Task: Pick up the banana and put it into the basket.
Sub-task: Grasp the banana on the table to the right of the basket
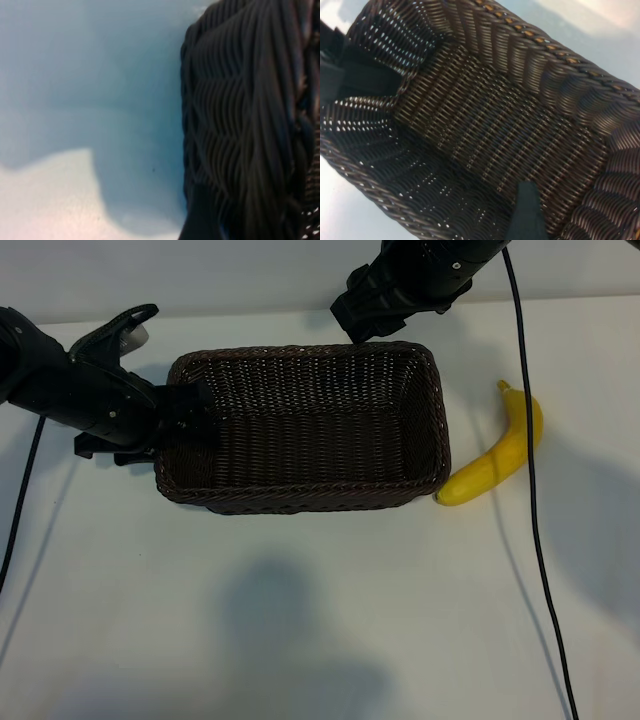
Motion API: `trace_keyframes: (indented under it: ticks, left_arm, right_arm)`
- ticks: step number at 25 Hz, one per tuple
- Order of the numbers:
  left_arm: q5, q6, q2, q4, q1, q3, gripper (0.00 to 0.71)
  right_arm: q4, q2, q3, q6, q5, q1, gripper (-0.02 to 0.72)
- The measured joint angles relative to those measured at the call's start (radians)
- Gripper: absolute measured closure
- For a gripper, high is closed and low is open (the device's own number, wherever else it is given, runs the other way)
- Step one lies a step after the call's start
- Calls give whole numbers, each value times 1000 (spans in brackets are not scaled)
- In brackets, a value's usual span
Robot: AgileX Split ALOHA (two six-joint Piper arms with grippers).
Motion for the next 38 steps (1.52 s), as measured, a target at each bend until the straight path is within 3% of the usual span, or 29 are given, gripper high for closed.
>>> trace_keyframes:
  ticks: [11,26,34,38]
  left_arm:
    - [65,-114,-136,195,0,0,111]
    - [134,-133,-319,310,0,0,111]
    - [187,-98,-350,317,0,0,111]
    - [209,-16,-379,226,0,0,111]
  right_arm:
    - [0,0,0,0,2,0,140]
    - [-1,0,0,0,6,0,140]
    - [-1,0,0,0,6,0,140]
    - [-5,0,0,0,6,0,140]
